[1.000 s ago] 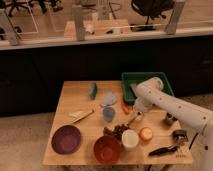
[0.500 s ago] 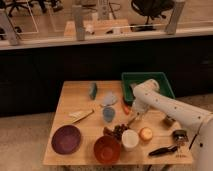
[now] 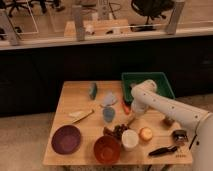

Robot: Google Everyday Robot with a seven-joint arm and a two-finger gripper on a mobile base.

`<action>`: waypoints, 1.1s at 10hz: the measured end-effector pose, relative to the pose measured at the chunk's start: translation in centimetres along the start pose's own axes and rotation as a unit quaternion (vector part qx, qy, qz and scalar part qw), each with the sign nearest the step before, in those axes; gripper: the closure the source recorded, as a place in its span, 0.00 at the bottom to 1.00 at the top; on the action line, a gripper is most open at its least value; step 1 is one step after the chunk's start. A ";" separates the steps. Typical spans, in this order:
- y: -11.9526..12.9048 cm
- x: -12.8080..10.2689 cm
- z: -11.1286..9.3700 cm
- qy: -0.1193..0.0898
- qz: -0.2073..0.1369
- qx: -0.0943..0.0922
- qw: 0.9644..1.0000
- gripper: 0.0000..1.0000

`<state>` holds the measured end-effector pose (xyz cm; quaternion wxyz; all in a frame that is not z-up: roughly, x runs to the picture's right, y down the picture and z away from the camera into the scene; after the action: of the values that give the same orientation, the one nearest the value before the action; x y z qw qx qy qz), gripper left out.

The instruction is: Place fork in red bowl

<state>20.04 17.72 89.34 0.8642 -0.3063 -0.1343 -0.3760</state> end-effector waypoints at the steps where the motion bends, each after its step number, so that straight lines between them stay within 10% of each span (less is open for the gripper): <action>1: 0.0 -0.1 -0.1 -0.001 -0.001 -0.001 1.000 0.74; 4: 0.4 -0.3 -0.5 -0.012 0.001 0.006 1.000 0.78; 7: 1.1 0.2 -4.7 -0.029 0.008 0.054 0.998 1.00; 11: 3.0 0.7 -10.7 -0.033 0.022 0.111 0.993 1.00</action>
<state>22.75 12.13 80.07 0.8961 -0.2236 -0.1971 -0.3289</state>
